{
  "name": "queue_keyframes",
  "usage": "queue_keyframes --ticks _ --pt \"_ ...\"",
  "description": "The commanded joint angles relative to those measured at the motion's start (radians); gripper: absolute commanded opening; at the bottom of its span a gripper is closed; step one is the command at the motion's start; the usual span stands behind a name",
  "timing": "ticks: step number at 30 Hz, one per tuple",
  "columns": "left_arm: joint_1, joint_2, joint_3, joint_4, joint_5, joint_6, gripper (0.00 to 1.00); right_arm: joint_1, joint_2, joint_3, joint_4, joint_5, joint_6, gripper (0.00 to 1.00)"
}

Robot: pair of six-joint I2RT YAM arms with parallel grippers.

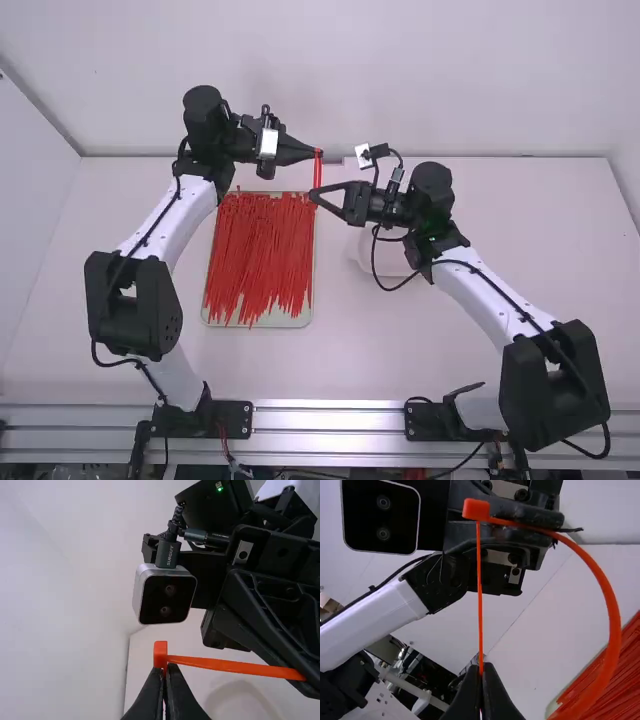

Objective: Fasten the cable tie

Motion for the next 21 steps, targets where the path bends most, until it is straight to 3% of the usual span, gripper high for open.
queue_keyframes --ticks 1,21 --pt "-0.005 -0.006 0.021 0.002 0.011 0.000 0.02 0.005 -0.013 -0.002 0.006 -0.005 -0.010 0.00" --pt "-0.005 -0.006 0.020 -0.035 0.021 0.001 0.02 0.005 -0.013 -0.002 0.065 0.035 0.019 0.00"
